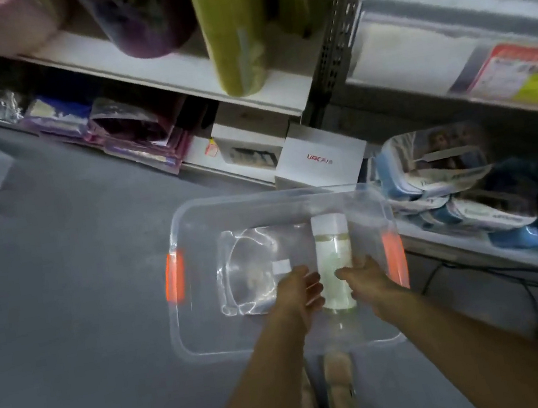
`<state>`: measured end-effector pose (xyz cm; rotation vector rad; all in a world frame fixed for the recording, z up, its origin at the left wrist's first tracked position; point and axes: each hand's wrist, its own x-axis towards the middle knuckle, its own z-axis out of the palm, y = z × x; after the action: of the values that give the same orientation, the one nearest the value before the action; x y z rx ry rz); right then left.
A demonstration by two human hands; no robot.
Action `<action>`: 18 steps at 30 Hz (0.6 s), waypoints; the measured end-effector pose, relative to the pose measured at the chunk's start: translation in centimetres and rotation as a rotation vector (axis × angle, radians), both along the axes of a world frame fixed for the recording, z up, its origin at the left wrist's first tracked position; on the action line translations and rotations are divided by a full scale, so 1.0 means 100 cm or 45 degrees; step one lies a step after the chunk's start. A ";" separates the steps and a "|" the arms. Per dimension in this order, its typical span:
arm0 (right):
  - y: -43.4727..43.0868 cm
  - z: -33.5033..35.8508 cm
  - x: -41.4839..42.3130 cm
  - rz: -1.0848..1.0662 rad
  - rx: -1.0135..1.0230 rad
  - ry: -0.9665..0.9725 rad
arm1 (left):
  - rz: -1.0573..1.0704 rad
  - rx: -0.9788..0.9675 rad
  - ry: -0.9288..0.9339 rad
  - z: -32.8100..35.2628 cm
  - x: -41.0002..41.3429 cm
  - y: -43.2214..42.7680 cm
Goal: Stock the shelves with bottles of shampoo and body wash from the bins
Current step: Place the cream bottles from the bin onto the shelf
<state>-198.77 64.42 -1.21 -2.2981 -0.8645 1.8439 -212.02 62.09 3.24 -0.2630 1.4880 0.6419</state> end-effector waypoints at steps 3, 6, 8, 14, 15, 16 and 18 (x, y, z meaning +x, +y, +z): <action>0.002 -0.019 -0.005 0.027 0.027 -0.120 | -0.040 -0.021 0.003 -0.029 0.008 0.001; 0.003 -0.043 -0.008 0.076 0.039 -0.204 | -0.007 -0.014 -0.020 -0.051 0.014 0.008; 0.003 -0.062 -0.009 0.069 0.063 -0.217 | 0.023 -0.010 -0.042 -0.063 0.017 0.013; -0.002 -0.097 -0.013 -0.050 0.086 -0.210 | -0.045 -0.027 -0.113 -0.095 0.021 0.027; -0.002 -0.101 -0.014 -0.070 0.106 -0.225 | -0.063 -0.029 -0.111 -0.098 0.021 0.028; -0.002 -0.101 -0.015 -0.075 0.117 -0.243 | -0.075 -0.032 -0.109 -0.101 0.021 0.029; -0.003 -0.102 -0.015 -0.063 0.122 -0.249 | -0.084 -0.037 -0.122 -0.105 0.021 0.029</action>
<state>-200.31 64.14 -11.42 -2.4455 -0.8891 1.5426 -209.93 64.98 -7.22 -0.2625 1.4089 0.5480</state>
